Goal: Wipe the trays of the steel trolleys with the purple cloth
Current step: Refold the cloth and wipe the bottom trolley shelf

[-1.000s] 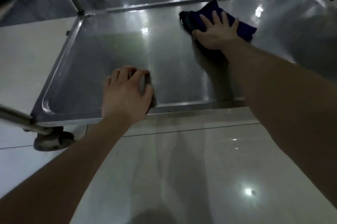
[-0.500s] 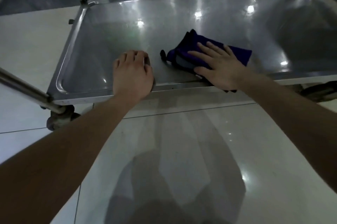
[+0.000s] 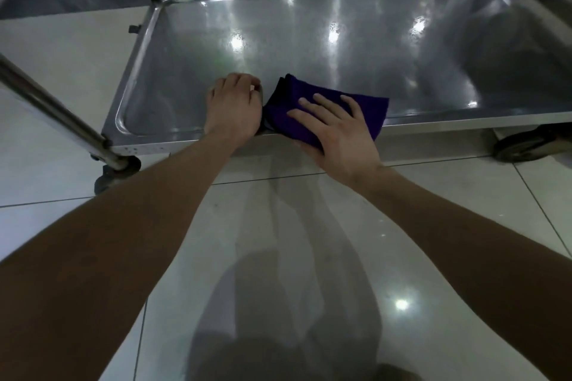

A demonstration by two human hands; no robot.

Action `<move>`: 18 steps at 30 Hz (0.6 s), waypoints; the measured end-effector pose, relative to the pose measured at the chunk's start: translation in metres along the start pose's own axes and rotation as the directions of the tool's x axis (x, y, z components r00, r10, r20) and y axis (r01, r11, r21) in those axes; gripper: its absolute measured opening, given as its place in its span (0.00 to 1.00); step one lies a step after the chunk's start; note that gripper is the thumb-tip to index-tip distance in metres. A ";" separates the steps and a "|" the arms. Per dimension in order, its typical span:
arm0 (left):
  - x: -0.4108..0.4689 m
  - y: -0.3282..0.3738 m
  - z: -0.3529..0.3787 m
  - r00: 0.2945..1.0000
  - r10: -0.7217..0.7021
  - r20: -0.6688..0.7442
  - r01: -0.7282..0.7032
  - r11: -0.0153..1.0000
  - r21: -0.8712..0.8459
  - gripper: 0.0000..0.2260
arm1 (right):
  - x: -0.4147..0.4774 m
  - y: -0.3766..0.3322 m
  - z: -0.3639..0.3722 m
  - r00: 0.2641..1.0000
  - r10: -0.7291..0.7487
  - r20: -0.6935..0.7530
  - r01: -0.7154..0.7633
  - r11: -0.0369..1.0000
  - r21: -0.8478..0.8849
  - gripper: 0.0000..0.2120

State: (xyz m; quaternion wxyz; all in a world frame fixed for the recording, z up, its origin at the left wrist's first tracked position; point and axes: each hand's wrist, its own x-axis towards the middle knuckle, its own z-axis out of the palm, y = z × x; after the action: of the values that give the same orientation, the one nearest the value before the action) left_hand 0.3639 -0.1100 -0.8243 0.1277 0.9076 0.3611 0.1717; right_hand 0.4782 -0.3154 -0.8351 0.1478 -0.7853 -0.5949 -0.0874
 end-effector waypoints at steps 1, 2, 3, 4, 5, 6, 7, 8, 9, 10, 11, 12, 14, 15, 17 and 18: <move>0.001 0.001 0.000 1.000 -0.006 0.006 0.006 1.000 -0.009 0.16 | 0.000 0.001 -0.001 1.000 -0.003 -0.008 0.003 1.000 0.017 0.27; 0.001 0.001 -0.001 1.000 -0.013 0.010 0.014 1.000 -0.021 0.16 | -0.002 0.003 -0.002 1.000 -0.009 -0.017 0.009 0.999 0.042 0.27; 0.002 0.002 -0.001 1.000 -0.021 0.011 0.021 0.999 -0.035 0.16 | -0.004 0.004 -0.004 1.000 -0.014 -0.025 0.016 0.997 0.074 0.27; 0.002 0.002 -0.002 0.999 -0.029 0.013 0.030 0.998 -0.054 0.16 | -0.008 0.005 -0.007 0.999 -0.018 -0.038 0.022 0.994 0.106 0.27; 0.002 0.001 -0.003 0.999 -0.039 0.019 0.041 0.996 -0.076 0.16 | -0.011 0.008 -0.009 0.998 -0.016 -0.058 0.024 0.990 0.139 0.26; 0.003 0.000 -0.003 0.999 -0.047 0.027 0.049 0.994 -0.093 0.16 | -0.015 0.010 -0.012 0.996 -0.005 -0.084 0.019 0.984 0.175 0.25; 0.003 0.000 -0.004 0.998 -0.050 0.036 0.054 0.994 -0.097 0.16 | -0.018 0.013 -0.017 0.993 0.026 -0.112 0.000 0.975 0.221 0.24; 0.003 0.000 -0.004 0.998 -0.050 0.044 0.053 0.995 -0.087 0.16 | -0.021 0.016 -0.022 0.988 0.077 -0.132 -0.037 0.960 0.278 0.23; 0.003 0.001 -0.006 0.997 -0.046 0.056 0.050 0.996 -0.068 0.16 | -0.023 0.018 -0.030 0.981 0.145 -0.129 -0.095 0.938 0.334 0.22; 0.003 0.002 -0.009 0.996 -0.038 0.078 0.042 0.998 -0.048 0.16 | -0.024 0.020 -0.038 0.971 0.214 -0.106 -0.160 0.913 0.376 0.21; 0.003 0.003 -0.014 0.993 -0.027 0.114 0.031 0.999 -0.037 0.17 | -0.023 0.023 -0.047 0.959 0.270 -0.088 -0.213 0.890 0.404 0.19; 0.004 0.004 -0.021 0.987 -0.019 0.162 0.026 0.999 -0.044 0.17 | -0.021 0.027 -0.058 0.946 0.313 -0.085 -0.249 0.869 0.427 0.17; 0.008 0.007 -0.042 0.967 -0.011 0.254 0.035 0.995 -0.091 0.16 | -0.014 0.034 -0.081 0.917 0.393 -0.065 -0.312 0.811 0.495 0.14; 0.011 0.009 -0.055 0.958 0.000 0.288 0.032 0.994 -0.106 0.15 | -0.009 0.036 -0.095 0.898 0.438 -0.036 -0.350 0.763 0.543 0.14; 0.016 0.011 -0.084 0.930 0.046 0.365 -0.010 0.995 -0.099 0.14 | 0.001 0.036 -0.120 0.861 0.507 0.032 -0.412 0.659 0.629 0.12; 0.017 0.012 -0.100 0.913 0.066 0.402 -0.036 0.996 -0.081 0.13 | 0.007 0.035 -0.132 0.852 0.519 0.061 -0.427 0.624 0.655 0.11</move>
State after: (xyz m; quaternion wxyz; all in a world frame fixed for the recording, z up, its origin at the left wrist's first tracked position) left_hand 0.3427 -0.0960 -0.7258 0.2273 0.9275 0.2967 -0.0036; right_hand 0.5184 -0.3624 -0.7132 0.4664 -0.8054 -0.3481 0.1125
